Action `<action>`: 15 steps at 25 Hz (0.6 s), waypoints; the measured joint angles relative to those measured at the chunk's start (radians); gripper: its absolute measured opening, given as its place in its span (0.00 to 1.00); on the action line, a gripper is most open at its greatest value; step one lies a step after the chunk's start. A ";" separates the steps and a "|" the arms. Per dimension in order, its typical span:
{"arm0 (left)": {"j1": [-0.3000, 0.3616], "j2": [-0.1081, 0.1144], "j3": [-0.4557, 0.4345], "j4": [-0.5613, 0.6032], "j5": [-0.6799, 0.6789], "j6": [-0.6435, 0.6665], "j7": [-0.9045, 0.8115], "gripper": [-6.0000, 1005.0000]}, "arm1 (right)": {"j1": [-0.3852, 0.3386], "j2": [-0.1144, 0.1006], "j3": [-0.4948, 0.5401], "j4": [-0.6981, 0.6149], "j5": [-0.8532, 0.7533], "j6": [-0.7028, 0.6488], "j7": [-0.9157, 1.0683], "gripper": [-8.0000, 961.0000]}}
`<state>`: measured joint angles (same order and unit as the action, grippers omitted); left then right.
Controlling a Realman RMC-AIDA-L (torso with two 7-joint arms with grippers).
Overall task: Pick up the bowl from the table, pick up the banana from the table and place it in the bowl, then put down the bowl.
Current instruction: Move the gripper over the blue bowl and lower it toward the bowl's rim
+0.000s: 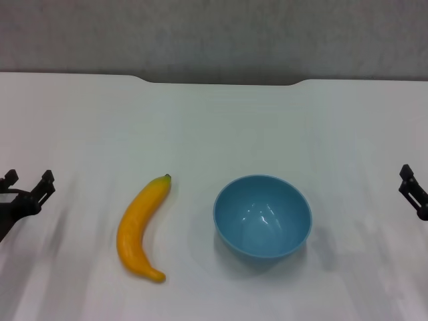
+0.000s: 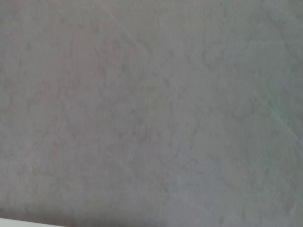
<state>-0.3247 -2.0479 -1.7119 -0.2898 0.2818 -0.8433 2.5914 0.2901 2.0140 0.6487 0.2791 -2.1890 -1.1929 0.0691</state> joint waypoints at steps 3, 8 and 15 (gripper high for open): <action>0.000 0.000 0.000 0.001 0.001 0.001 0.000 0.75 | 0.002 0.000 -0.003 0.000 0.000 0.000 0.000 0.91; -0.001 0.000 0.000 0.001 0.001 0.001 -0.001 0.75 | 0.004 0.000 -0.005 0.000 0.000 0.000 0.000 0.91; -0.001 0.001 0.010 -0.003 0.004 0.002 -0.018 0.75 | 0.005 0.000 -0.015 0.014 0.000 0.009 -0.001 0.91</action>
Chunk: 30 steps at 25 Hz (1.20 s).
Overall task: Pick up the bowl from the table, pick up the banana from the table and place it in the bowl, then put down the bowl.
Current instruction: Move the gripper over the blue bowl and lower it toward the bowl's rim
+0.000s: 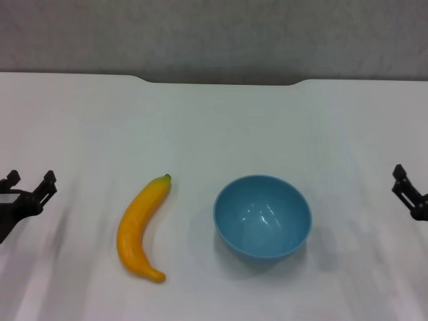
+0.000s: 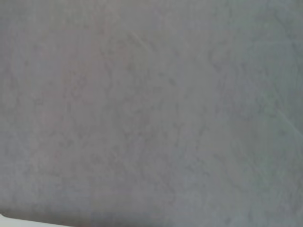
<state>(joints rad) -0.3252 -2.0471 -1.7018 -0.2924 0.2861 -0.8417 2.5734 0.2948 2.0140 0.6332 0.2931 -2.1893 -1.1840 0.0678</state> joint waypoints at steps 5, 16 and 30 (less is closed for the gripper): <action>0.021 0.006 0.052 -0.061 0.002 0.004 -0.037 0.75 | 0.001 -0.007 -0.004 0.037 -0.001 0.022 -0.009 0.91; 0.248 0.013 0.214 -0.692 0.155 0.417 -0.231 0.75 | 0.010 -0.094 0.011 0.256 -0.003 0.229 -0.002 0.91; 0.241 0.020 0.407 -1.153 0.025 1.316 -0.080 0.75 | -0.017 -0.117 0.567 0.854 -0.201 1.444 -0.263 0.90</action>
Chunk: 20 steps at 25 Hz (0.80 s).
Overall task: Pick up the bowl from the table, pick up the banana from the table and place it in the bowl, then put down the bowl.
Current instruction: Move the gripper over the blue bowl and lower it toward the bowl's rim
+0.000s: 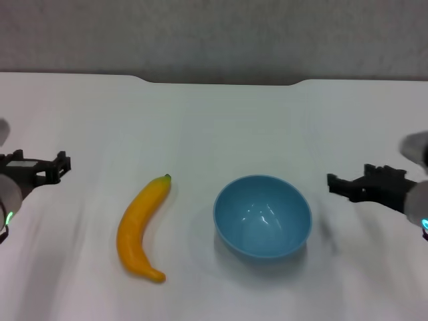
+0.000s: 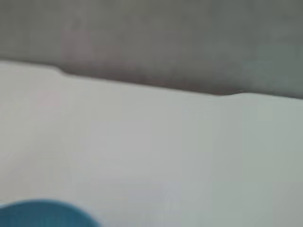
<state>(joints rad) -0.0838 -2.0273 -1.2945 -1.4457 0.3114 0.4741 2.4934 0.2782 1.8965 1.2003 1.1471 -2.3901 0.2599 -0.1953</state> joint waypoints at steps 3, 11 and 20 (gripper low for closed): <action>-0.030 0.000 -0.026 -0.034 -0.150 0.089 0.152 0.75 | -0.001 0.093 0.187 0.114 -0.115 0.261 -0.110 0.89; -0.054 0.000 -0.044 -0.046 -0.212 0.118 0.212 0.75 | 0.026 0.104 0.299 0.318 -0.166 0.506 -0.112 0.88; -0.112 -0.003 -0.057 -0.067 -0.217 0.273 0.259 0.75 | 0.194 0.107 0.346 0.178 -0.163 0.676 -0.063 0.87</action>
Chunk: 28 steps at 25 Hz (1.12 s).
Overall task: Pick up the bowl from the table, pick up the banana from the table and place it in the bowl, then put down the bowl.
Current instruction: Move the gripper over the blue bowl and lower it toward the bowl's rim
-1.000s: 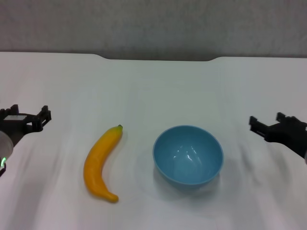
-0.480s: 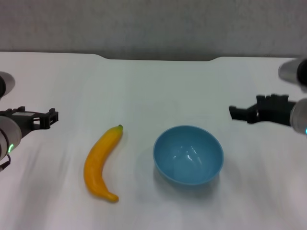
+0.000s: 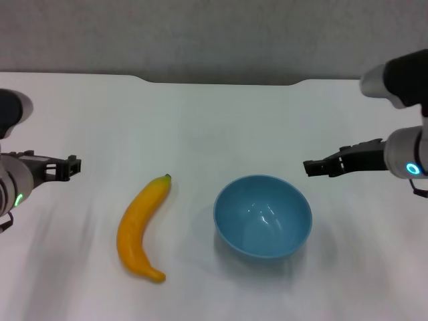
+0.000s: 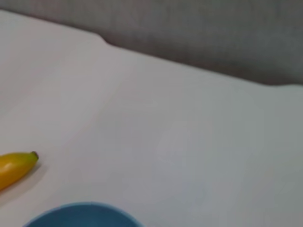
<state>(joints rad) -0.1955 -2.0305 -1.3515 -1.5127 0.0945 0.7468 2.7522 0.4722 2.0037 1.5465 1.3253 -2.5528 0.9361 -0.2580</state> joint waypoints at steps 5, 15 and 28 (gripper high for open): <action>-0.010 -0.001 -0.001 -0.002 -0.001 0.024 0.002 0.75 | 0.054 0.003 -0.011 -0.066 0.005 0.033 0.025 0.87; -0.013 -0.002 -0.003 0.011 -0.002 0.024 0.000 0.75 | 0.164 0.003 -0.024 -0.261 0.058 0.051 0.016 0.86; -0.024 -0.005 -0.003 0.038 -0.003 0.007 -0.006 0.75 | 0.201 0.004 -0.078 -0.348 0.060 0.003 0.012 0.85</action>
<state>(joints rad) -0.2194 -2.0351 -1.3544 -1.4749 0.0919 0.7539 2.7460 0.6732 2.0081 1.4681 0.9776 -2.4926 0.9390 -0.2458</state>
